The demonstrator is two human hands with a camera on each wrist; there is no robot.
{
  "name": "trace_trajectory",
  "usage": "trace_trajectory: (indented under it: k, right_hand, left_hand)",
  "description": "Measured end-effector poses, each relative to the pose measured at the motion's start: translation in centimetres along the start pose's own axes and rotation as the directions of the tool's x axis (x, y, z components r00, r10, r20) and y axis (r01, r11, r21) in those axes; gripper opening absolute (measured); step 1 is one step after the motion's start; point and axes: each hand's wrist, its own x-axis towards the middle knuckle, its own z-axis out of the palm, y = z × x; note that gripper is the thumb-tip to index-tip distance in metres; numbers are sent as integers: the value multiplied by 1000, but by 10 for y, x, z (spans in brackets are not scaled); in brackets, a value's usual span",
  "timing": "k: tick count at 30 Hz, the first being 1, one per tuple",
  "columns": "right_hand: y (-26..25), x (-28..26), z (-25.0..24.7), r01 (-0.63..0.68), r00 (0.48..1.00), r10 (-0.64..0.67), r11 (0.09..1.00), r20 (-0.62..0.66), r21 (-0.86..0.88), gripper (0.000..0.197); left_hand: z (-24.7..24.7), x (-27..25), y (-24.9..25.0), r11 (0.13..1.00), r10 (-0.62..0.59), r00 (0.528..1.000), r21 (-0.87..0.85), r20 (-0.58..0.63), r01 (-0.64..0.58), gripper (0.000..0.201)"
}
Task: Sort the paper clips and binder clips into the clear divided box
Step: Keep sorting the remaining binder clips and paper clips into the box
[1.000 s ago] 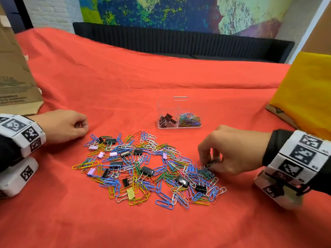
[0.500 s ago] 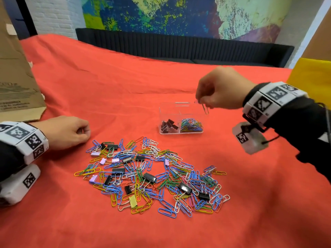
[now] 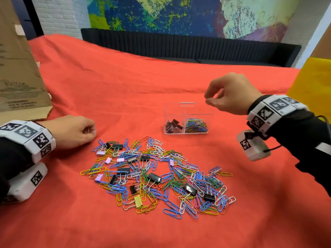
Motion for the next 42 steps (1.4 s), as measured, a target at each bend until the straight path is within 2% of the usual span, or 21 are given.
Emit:
trace_trajectory:
  k: [2,5,8,10,13,16,18,21,26,34,37,42]
  right_hand:
    - [9,-14,-8,-12,1000,12,1000,2,-13,6]
    - [27,-42,-6,-47,983,67,991,170,-124,11]
    - [44,-70,1,-53,916,145,968,373,-246,8]
    - [49,-81,2,-59,879,179,961,443,-271,8]
    - [49,-85,4,-66,857,198,958,476,-279,10]
    - [47,-85,12,-52,844,200,954,497,-294,13]
    - [47,-85,17,-52,845,198,955,498,-291,12]
    - [46,-85,19,-60,844,194,961,501,-271,6]
    - [48,-83,22,-61,834,191,964,518,-258,4]
    - [48,-82,24,-37,828,170,967,535,-251,4]
    - [47,-83,23,-37,828,167,969,536,-245,4]
    - [50,-82,25,-42,832,162,972,531,-229,4]
  left_hand:
    - [-1,-1,0,1000,-3,1000,3,1,3,12]
    - [-9,-5,8,1000,20,999,9,-30,-20,12]
    - [-27,-11,34,994,111,990,35,-83,-108,7]
    - [-43,-17,68,979,204,973,28,-109,-203,15]
    - [-59,-27,136,921,388,913,8,-129,-390,30]
    - [-56,-32,205,832,551,831,-23,-75,-554,24]
    - [-48,-30,240,792,610,791,-10,-37,-611,26]
    - [-37,-20,272,783,622,783,18,1,-622,35]
    - [-24,-8,300,817,563,826,132,34,-562,54]
    - [-25,-3,312,813,574,817,78,61,-577,15]
    - [-27,-5,313,813,575,815,66,72,-579,18]
    - [-34,5,304,849,526,849,-79,43,-522,22]
